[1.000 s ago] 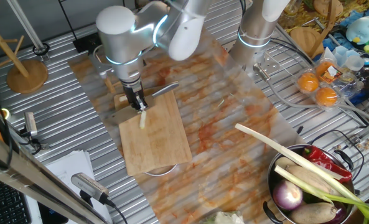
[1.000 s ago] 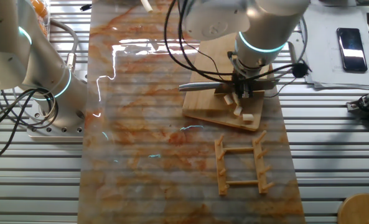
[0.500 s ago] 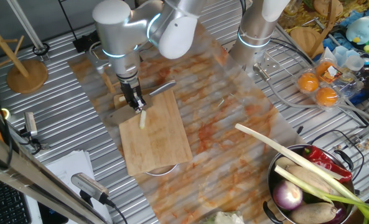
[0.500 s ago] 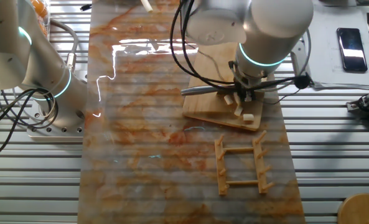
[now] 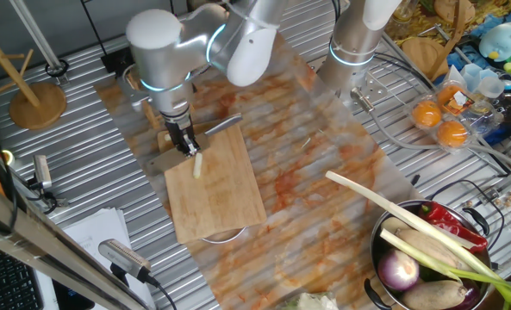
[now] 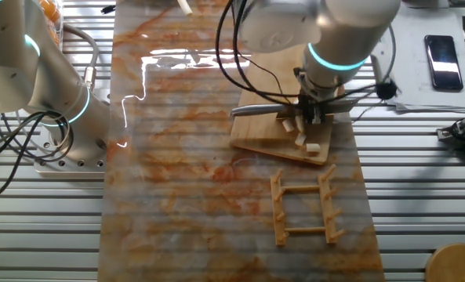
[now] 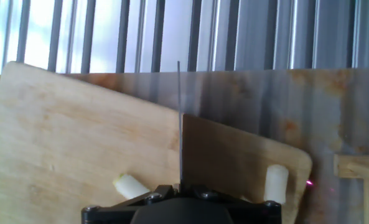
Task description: Chop the scallions
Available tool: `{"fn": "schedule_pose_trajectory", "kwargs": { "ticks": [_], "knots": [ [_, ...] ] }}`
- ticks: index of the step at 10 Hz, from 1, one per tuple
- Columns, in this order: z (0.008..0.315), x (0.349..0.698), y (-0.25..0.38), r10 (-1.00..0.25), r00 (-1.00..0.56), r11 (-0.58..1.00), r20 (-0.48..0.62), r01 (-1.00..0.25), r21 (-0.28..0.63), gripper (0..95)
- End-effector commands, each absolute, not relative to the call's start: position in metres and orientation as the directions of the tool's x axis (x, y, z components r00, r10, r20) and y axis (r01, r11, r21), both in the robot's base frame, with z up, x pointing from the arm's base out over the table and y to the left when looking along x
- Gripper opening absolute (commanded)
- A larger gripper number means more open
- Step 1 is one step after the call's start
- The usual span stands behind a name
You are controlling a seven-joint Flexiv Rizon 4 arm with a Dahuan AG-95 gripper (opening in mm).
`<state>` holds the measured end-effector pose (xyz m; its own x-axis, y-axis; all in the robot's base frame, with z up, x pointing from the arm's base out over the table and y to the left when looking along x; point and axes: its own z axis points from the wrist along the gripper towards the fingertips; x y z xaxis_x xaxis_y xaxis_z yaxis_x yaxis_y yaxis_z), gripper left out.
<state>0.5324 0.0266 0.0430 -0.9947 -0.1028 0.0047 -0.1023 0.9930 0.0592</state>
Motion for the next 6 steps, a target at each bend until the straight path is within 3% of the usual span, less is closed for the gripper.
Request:
{"fn": "schedule_pose_trajectory", "kwargs": {
  "ticks": [1,6],
  "knots": [
    [0.063,0.528,0.028,-0.092,-0.996,0.992,0.012,-0.091,0.088,0.0],
    [0.082,0.518,0.039,-0.021,-1.000,0.996,0.014,-0.019,0.089,0.0]
  ]
}}
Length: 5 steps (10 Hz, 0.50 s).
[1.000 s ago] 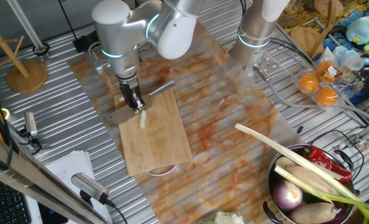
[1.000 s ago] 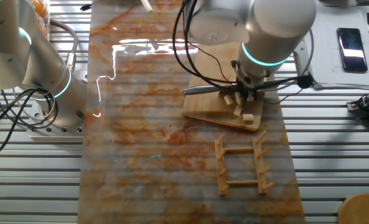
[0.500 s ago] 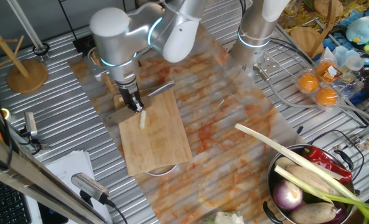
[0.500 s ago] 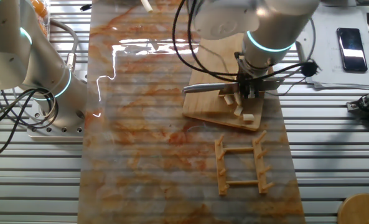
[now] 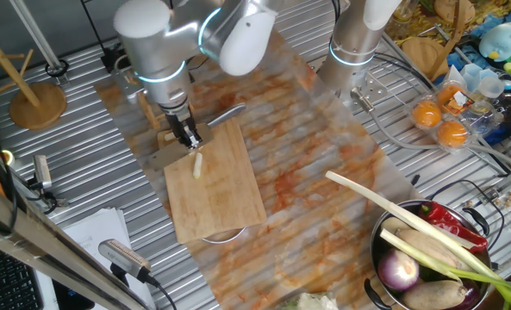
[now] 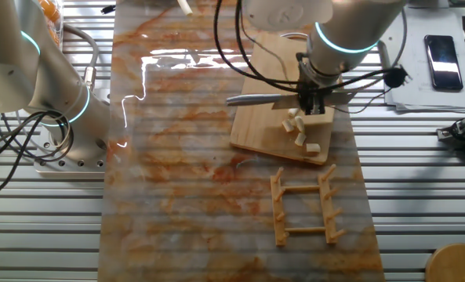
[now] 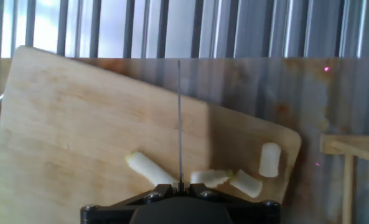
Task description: Chop the scallions
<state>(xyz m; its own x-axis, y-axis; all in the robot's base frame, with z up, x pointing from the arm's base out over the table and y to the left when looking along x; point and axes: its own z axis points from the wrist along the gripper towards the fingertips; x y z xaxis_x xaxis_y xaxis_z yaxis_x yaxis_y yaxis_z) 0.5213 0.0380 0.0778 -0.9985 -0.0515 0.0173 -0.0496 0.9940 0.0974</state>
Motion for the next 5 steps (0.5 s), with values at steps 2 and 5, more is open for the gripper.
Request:
{"fn": "schedule_pose_trajectory", "kwargs": {
  "ticks": [2,5],
  "knots": [
    [0.0868,0.5167,0.0426,0.012,-1.000,0.997,0.002,0.012,0.075,0.0],
    [0.0933,0.5122,0.0469,0.003,-1.000,0.999,-0.003,0.003,0.041,0.0]
  ]
}}
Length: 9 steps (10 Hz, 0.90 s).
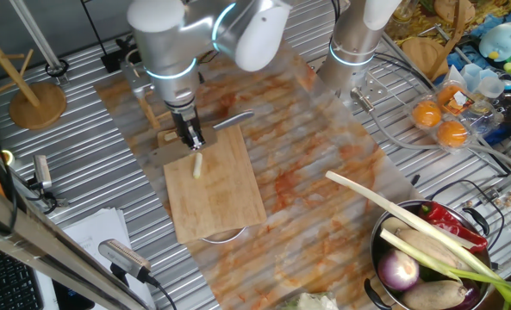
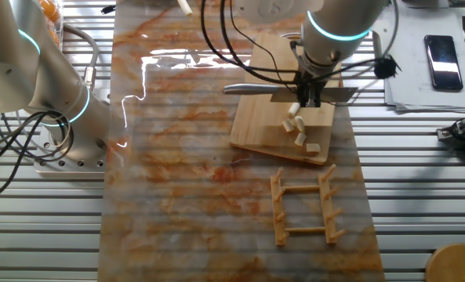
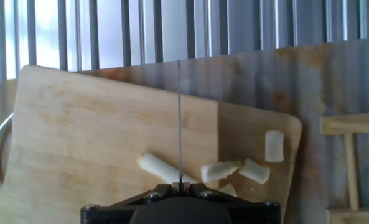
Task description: Chop the scallions
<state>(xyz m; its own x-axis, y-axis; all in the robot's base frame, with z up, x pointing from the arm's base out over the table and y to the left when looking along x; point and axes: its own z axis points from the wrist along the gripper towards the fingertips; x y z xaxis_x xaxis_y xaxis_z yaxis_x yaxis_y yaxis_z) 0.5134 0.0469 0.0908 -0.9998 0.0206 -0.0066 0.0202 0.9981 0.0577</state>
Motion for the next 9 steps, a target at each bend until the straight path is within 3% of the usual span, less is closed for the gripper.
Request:
{"fn": "schedule_pose_trajectory", "kwargs": {
  "ticks": [1,6,9],
  "knots": [
    [0.093,0.512,0.048,0.004,-1.000,0.999,-0.019,0.003,0.040,0.0],
    [0.094,0.507,0.066,-0.138,-0.988,0.990,0.065,-0.135,0.046,0.0],
    [0.097,0.503,0.068,-0.406,-0.912,0.914,0.051,-0.405,0.019,0.0]
  ]
}}
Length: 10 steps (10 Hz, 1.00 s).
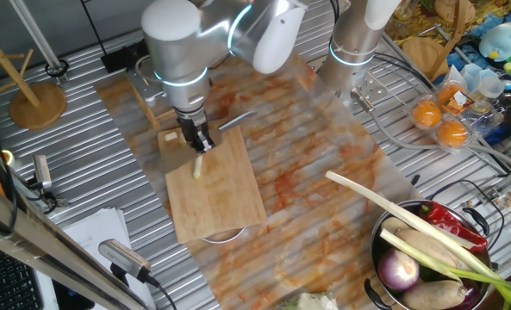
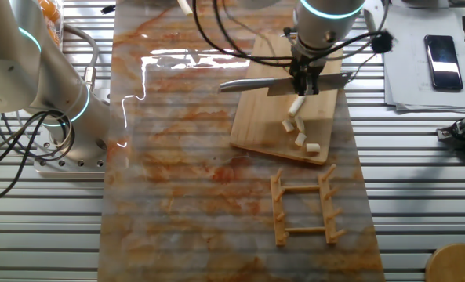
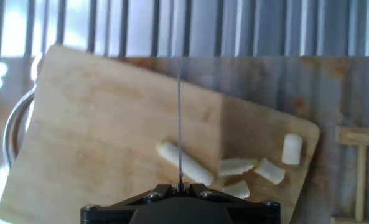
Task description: Chop the scallions
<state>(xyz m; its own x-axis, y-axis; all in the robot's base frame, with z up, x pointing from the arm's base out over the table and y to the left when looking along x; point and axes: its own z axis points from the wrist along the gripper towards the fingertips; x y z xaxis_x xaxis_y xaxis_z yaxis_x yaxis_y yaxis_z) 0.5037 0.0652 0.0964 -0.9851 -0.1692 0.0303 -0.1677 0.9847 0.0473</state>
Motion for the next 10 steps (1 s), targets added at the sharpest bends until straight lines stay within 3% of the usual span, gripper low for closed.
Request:
{"fn": "schedule_pose_trajectory", "kwargs": {
  "ticks": [1,3,6,10],
  "knots": [
    [0.096,0.503,0.069,-0.477,-0.878,0.879,0.041,-0.477,-0.004,0.0],
    [0.093,0.504,0.074,-0.656,-0.754,0.755,0.030,-0.655,0.027,0.0],
    [0.089,0.500,0.071,-0.833,-0.553,0.553,-0.014,-0.833,-0.017,0.0],
    [0.068,0.500,0.091,-0.894,-0.448,0.448,0.000,-0.894,-0.025,0.0]
  ]
}}
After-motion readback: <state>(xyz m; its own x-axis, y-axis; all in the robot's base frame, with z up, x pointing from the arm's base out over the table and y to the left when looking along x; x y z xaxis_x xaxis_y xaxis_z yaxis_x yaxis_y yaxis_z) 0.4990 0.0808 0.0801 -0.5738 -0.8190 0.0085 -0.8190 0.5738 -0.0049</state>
